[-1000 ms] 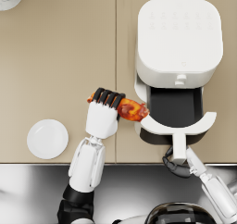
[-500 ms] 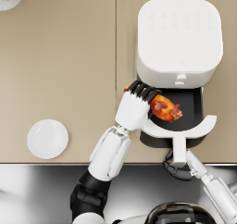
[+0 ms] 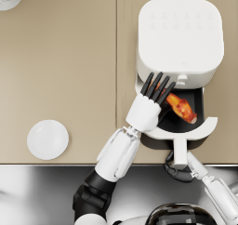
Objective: Pick up the drumstick and place it into the air fryer
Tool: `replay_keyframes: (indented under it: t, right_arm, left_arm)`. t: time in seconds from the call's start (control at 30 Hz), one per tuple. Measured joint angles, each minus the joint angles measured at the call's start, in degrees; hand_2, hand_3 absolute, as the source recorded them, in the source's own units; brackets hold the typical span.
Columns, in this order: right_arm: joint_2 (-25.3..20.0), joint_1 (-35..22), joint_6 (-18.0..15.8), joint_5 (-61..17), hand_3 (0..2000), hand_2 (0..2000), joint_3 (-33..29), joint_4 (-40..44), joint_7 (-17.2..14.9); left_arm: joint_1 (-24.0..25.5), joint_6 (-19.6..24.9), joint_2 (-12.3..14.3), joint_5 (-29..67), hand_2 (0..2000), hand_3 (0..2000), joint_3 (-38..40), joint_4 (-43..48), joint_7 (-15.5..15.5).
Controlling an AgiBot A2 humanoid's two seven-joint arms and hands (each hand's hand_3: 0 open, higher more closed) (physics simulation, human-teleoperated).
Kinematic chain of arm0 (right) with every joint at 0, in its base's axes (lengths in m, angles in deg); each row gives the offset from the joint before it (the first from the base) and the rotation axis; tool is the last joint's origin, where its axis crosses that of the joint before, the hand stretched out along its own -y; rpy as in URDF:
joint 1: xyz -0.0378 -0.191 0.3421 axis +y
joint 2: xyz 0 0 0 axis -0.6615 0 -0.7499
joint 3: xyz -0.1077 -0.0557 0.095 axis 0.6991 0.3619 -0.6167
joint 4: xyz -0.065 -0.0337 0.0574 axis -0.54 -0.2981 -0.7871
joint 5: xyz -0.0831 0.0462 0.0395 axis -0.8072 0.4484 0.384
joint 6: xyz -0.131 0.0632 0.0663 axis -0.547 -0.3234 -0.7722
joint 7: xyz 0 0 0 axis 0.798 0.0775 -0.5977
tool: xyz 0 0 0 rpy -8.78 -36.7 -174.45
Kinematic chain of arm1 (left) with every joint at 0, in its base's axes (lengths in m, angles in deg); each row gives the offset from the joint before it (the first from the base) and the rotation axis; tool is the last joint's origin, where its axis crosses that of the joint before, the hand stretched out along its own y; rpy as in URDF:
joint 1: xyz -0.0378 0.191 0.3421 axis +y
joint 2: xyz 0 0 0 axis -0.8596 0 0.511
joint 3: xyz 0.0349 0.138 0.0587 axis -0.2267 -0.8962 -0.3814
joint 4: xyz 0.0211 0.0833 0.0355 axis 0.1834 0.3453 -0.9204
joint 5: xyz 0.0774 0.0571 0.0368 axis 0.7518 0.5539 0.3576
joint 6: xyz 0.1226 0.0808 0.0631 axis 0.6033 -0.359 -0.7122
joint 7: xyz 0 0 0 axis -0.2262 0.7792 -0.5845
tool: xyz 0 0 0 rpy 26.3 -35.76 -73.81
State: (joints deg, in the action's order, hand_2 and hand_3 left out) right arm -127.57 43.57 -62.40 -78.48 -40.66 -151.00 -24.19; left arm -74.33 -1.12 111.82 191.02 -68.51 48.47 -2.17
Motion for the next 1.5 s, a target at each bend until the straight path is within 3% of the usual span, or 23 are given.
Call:
replay_keyframes:
  t: [0.27, 0.5, 0.6, 1.13, 1.5]
  right_arm:
    - [1.5, -0.1, -0.8, 0.0, 2000, 2000, 1.1, -0.6, 0.0]
    - [6.3, -2.1, -0.3, 0.1, 2000, 2000, 5.0, -2.5, -0.4]
    - [5.5, -5.6, -2.6, 0.0, 2000, 2000, 5.6, 0.2, -0.6]
    - [-1.0, -23.1, -13.6, -0.1, 2000, 2000, 9.4, 19.5, -0.4]
    - [-6.1, -33.1, -13.7, -0.1, 2000, 2000, 12.3, 33.2, 0.0]
  left_arm:
    - [13.6, -1.7, -7.1, 0.0, 0, 0, 14.7, 14.6, -0.1]
    - [20.5, -1.9, -7.8, 0.0, 0, 0, 30.8, 20.4, -0.2]
    - [21.5, -1.9, -7.8, -0.1, 0, 0, 34.7, 20.7, -0.2]
    - [23.0, -1.9, -8.0, -0.1, 0, 0, 36.8, 22.1, -0.2]
    - [23.5, -1.9, -8.2, -0.1, 0, 0, 36.3, 23.2, -0.2]
